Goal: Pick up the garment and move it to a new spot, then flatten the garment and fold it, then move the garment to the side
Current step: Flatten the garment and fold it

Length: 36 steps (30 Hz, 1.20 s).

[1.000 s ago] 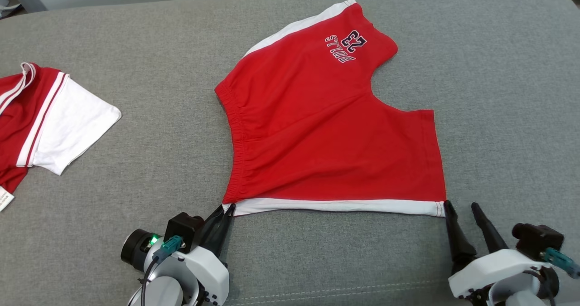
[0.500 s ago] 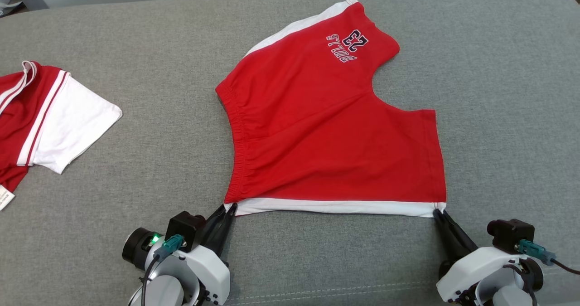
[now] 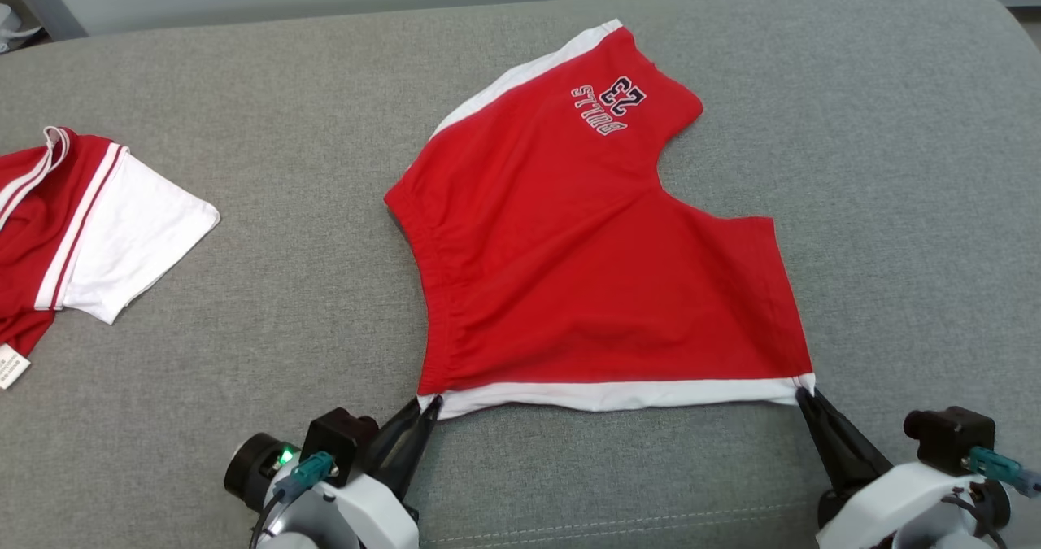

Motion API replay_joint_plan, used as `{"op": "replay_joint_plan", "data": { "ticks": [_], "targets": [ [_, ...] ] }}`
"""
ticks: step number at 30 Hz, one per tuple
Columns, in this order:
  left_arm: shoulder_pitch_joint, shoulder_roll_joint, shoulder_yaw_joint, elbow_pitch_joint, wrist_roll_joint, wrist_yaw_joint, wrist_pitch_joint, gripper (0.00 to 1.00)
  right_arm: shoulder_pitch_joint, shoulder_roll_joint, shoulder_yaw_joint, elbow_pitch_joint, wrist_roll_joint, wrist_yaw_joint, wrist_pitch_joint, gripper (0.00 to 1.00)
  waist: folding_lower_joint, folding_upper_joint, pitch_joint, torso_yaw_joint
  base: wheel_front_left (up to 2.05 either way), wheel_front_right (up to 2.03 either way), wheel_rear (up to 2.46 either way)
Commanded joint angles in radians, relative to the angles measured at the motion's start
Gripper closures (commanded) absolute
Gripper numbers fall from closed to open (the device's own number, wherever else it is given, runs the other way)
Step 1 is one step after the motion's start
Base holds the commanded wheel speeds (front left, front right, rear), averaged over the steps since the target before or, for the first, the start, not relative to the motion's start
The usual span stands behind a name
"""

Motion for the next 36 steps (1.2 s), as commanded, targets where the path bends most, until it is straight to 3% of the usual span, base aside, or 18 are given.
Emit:
{"op": "replay_joint_plan", "data": {
  "ticks": [1,6,11,19,23,26,31,36],
  "targets": [
    [0.02,0.029,0.022,-0.079,-0.021,-0.007,0.04,1.0,0.028,-0.046,0.031,-0.05,0.025,0.001,0.01,1.0,0.0,0.0,-0.01,-0.001,0.0,0.0,0.0],
    [0.101,0.061,0.008,-0.266,-0.061,-0.006,0.155,1.0,0.103,-0.123,0.035,-0.155,0.063,0.001,0.068,1.0,0.0,0.0,-0.031,-0.001,0.0,0.0,0.0],
    [0.201,0.136,-0.007,-0.486,-0.1,-0.005,0.282,1.0,0.24,-0.186,-0.066,-0.283,0.063,0.001,0.154,1.0,0.0,0.0,-0.06,-0.004,0.0,0.0,0.0],
    [0.3,0.193,-0.008,-0.678,-0.184,-0.002,0.414,1.0,0.401,-0.175,-0.234,-0.471,0.036,0.001,0.274,1.0,0.0,0.0,-0.063,-0.01,0.0,0.0,0.0],
    [0.306,0.134,0.008,-0.728,-0.319,0.0,0.433,1.0,0.398,-0.091,-0.349,-0.553,0.016,0.001,0.315,1.0,0.0,0.0,-0.057,-0.01,0.0,0.0,0.0],
    [0.258,0.101,0.011,-0.696,-0.407,-0.002,0.44,1.0,0.32,-0.044,-0.36,-0.561,-0.022,0.001,0.367,1.0,0.0,0.0,-0.054,-0.005,0.0,0.0,0.0],
    [0.146,0.054,0.038,-0.573,-0.509,-0.005,0.411,1.0,0.136,-0.001,-0.354,-0.426,-0.111,0.001,0.408,1.0,0.0,0.0,-0.038,0.021,0.0,0.0,0.0],
    [0.038,-0.029,0.091,-0.418,-0.604,-0.006,0.362,1.0,-0.031,0.011,-0.339,-0.272,-0.175,0.001,0.386,1.0,0.0,0.0,-0.005,0.07,0.0,0.0,0.0]
  ]
}}
